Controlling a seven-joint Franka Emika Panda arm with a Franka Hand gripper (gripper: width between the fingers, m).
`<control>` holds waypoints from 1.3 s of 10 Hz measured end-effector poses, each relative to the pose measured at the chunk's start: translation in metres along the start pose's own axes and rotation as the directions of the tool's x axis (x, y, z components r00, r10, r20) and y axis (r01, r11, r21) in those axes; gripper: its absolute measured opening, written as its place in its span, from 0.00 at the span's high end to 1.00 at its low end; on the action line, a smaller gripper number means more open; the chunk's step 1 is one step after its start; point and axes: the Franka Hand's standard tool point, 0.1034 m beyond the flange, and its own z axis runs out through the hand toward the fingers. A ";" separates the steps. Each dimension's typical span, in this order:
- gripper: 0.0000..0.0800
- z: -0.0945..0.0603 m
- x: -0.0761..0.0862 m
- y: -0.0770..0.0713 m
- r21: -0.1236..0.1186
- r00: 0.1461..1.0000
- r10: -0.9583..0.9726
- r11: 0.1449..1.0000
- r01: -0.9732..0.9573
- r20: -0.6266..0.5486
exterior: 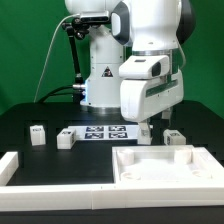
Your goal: Assemble one leg
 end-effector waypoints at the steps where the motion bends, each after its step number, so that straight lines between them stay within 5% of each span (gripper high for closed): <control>1: 0.19 0.000 0.003 -0.004 0.002 0.997 0.071 0.997 -0.071 -0.001; 7: 0.19 0.001 0.012 -0.015 0.041 0.854 0.520 0.854 -0.519 -0.008; 9: 0.19 0.002 0.012 -0.021 0.057 0.710 0.705 0.708 -0.704 0.007; 13: 0.19 0.006 0.006 -0.038 0.048 0.725 0.675 0.727 -0.685 0.138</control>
Offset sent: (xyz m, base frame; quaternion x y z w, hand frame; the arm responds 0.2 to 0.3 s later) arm -0.0007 0.0103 0.0038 -0.0069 0.0047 0.2011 0.9795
